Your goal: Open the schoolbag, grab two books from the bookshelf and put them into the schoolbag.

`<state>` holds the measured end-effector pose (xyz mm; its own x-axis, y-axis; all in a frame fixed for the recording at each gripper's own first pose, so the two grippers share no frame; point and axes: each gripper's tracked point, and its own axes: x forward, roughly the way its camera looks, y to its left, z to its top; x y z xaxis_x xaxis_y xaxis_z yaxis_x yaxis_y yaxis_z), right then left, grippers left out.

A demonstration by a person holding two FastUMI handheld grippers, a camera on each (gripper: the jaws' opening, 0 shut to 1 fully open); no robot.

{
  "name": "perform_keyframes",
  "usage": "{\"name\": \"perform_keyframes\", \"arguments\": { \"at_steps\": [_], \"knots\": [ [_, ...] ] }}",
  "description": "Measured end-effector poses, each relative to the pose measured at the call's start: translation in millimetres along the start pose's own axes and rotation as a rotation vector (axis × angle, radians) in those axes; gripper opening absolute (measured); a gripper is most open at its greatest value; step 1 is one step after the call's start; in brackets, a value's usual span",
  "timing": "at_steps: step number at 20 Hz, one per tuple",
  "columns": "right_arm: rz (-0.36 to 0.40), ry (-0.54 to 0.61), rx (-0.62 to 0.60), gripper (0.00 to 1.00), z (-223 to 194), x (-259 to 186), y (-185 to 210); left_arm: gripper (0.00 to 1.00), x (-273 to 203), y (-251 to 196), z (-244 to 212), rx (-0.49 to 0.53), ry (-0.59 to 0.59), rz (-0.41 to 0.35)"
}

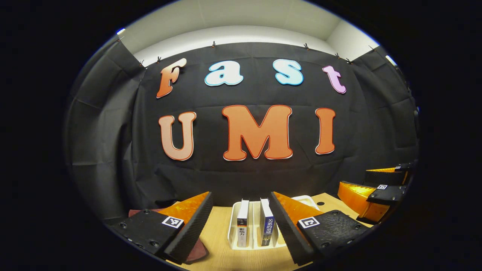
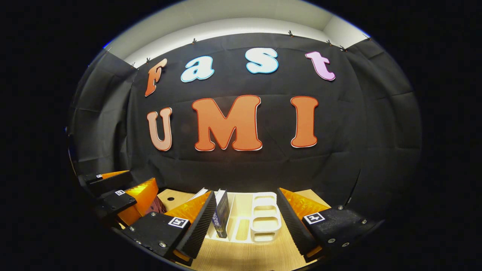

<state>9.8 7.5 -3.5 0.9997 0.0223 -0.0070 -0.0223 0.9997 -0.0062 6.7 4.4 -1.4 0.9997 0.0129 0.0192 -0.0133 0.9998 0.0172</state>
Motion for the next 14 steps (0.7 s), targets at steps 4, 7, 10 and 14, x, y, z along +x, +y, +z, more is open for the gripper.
{"name": "perform_keyframes", "arguments": {
  "at_steps": [4, 7, 10, 14],
  "knots": [
    [0.003, 0.029, 0.01, 0.95, -9, 7, 3, 0.95, 7, 7, -9, 0.001, 0.021, 0.009],
    [0.003, 0.029, 0.005, 0.95, -7, 9, 4, 0.95, 11, 13, -12, -0.002, 0.03, 0.016],
    [0.011, 0.024, 0.001, 0.95, -6, 11, 8, 0.95, 10, 15, -11, 0.0, 0.024, 0.018],
    [0.01, 0.022, 0.0, 0.95, -6, 10, 9, 0.95, 8, 18, -8, 0.0, 0.017, 0.023]
  ]
}}
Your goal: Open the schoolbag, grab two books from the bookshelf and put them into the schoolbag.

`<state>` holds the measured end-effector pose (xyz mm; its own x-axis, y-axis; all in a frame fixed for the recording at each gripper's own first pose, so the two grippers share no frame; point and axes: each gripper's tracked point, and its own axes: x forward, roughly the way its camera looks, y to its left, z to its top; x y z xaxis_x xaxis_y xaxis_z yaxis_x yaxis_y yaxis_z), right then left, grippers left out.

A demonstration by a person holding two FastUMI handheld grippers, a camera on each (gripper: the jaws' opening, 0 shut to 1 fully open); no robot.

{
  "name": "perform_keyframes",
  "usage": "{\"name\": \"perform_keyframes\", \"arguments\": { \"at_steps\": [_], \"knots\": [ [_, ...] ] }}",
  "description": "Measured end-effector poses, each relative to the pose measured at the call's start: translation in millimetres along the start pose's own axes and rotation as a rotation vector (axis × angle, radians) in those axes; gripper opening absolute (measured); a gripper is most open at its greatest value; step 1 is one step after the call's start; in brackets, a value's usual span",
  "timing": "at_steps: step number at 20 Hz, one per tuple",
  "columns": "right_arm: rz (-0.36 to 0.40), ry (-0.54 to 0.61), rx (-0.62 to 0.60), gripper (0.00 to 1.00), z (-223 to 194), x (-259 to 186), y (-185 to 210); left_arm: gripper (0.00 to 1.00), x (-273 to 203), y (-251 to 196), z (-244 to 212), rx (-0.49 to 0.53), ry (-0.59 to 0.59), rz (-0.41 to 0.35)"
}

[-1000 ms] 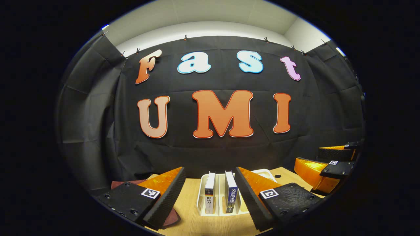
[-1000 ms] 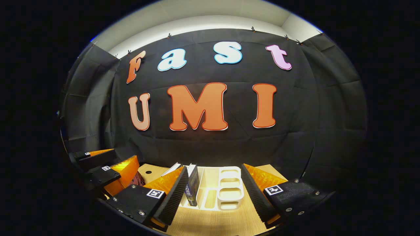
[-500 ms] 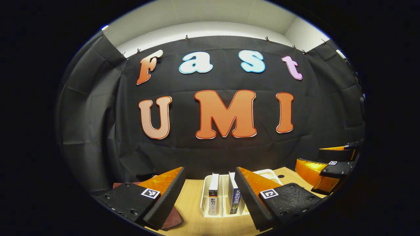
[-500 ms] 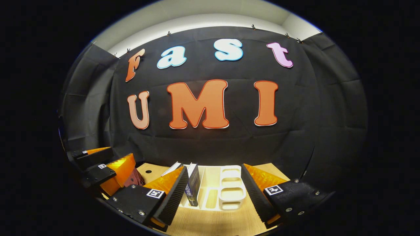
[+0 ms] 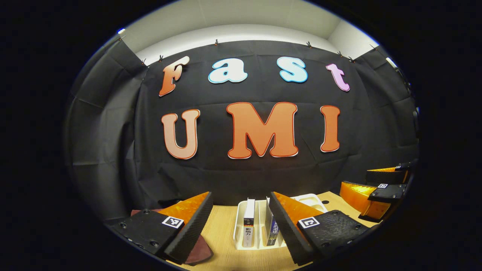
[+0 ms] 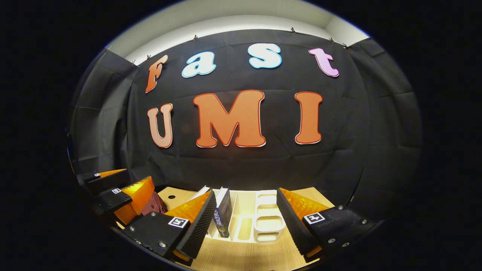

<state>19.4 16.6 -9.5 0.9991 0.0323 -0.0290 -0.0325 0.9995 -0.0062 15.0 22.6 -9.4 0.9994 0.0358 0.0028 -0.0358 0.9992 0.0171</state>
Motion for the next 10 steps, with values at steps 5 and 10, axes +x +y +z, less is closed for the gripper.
{"name": "perform_keyframes", "arguments": {
  "at_steps": [5, 10],
  "knots": [
    [-0.001, 0.004, 0.005, 0.95, -1.7, -0.7, -0.6, 0.95, 1.1, 4.2, -9.6, -0.011, 0.027, 0.002],
    [0.008, 0.001, -0.013, 0.95, -1.4, -1.9, -0.8, 0.95, -1.9, 7.6, -11.1, 0.019, 0.012, 0.016]
  ]
}}
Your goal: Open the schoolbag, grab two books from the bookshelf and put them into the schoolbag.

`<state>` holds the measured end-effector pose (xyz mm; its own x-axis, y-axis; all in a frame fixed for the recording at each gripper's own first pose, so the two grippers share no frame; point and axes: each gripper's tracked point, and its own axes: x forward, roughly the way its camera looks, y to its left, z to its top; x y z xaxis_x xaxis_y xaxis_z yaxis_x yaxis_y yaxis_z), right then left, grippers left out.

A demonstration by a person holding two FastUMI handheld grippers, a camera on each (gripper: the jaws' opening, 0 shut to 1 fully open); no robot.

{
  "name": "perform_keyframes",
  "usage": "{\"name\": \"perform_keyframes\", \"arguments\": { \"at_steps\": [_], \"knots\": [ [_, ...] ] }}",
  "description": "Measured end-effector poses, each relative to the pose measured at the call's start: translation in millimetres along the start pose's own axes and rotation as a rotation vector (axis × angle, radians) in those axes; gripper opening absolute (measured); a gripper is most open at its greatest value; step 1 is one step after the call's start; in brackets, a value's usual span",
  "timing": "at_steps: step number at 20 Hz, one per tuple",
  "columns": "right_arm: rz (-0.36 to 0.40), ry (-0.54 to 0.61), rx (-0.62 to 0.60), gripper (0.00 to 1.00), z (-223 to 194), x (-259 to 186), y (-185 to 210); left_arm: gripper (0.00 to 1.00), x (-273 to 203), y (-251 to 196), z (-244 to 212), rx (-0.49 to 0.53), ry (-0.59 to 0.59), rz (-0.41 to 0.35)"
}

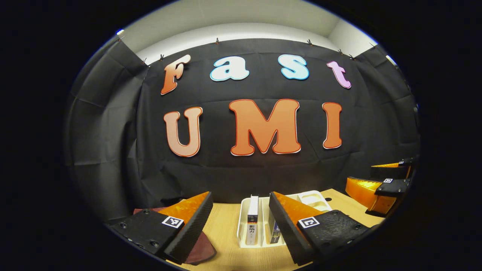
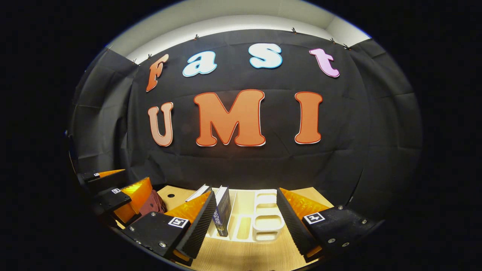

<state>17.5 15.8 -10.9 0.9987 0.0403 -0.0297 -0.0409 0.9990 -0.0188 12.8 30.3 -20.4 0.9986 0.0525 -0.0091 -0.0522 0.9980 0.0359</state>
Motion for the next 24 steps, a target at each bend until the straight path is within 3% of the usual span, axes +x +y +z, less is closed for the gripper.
{"name": "perform_keyframes", "arguments": {
  "at_steps": [6, 13, 18, 19, 24],
  "knots": [
    [0.036, -0.001, 0.0, 0.95, -1, 2, -4, 0.96, -2, 14, -18, 0.033, 0.035, 0.044],
    [0.08, 0.009, -0.043, 0.95, -13, 8, -16, 0.95, -11, 45, -85, 0.195, 0.155, 0.122],
    [0.024, 0.027, -0.029, 0.95, -22, 14, -24, 1.0, -13, 61, -144, 0.293, 0.258, 0.093],
    [0.004, 0.04, -0.026, 0.94, -25, 14, -26, 0.96, -13, 68, -154, 0.319, 0.273, 0.087],
    [-0.065, 0.063, -0.02, 0.95, -33, 17, -26, 0.96, -9, 98, -212, 0.465, 0.372, 0.051]
  ]
}}
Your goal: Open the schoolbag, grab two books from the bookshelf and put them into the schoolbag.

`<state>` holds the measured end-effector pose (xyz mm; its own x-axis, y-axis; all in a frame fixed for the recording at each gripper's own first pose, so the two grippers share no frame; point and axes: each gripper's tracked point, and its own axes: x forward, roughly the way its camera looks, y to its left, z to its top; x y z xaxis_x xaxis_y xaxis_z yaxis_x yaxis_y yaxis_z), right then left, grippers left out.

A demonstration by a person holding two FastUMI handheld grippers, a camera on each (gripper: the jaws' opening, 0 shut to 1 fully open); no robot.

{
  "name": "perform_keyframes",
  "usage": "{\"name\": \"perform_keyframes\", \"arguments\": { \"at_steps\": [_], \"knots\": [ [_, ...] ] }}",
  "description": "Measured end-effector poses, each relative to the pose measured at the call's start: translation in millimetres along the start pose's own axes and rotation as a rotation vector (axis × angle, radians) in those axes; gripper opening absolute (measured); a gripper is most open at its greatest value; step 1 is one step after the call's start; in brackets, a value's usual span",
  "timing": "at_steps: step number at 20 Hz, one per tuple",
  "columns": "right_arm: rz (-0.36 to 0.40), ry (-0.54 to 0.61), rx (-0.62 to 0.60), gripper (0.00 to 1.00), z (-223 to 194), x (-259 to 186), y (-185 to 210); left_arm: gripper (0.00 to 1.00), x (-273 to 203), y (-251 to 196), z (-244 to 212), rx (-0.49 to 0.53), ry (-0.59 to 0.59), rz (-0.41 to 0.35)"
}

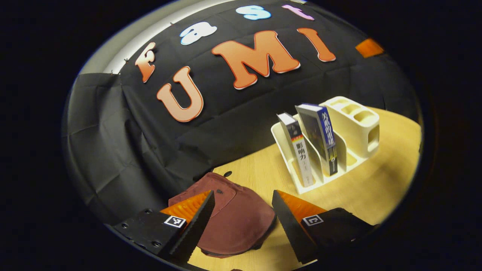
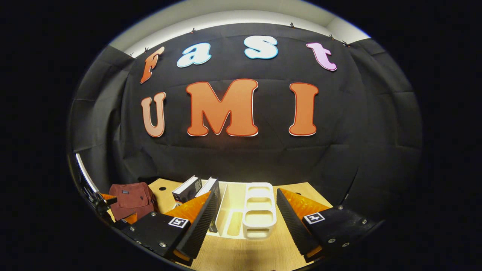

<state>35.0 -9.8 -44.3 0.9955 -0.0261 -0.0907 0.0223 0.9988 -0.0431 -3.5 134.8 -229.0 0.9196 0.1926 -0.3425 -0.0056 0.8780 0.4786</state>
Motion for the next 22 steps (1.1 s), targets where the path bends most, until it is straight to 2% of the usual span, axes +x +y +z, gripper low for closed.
{"name": "perform_keyframes", "arguments": {
  "at_steps": [4, 11, 17, 22],
  "knots": [
    [-0.03, 0.012, -0.015, 0.94, -4, -1, 7, 0.97, 8, -10, -60, 0.072, 0.137, -0.056],
    [-0.064, 0.034, -0.038, 0.95, -10, -8, 15, 0.98, 20, -26, -123, 0.191, 0.236, -0.113],
    [-0.09, 0.059, -0.047, 0.95, -17, -14, 15, 0.97, 31, -26, -164, 0.259, 0.314, -0.102],
    [-0.104, 0.075, -0.04, 0.95, -21, -14, 17, 0.93, 38, -19, -168, 0.286, 0.317, -0.09]
  ]
}}
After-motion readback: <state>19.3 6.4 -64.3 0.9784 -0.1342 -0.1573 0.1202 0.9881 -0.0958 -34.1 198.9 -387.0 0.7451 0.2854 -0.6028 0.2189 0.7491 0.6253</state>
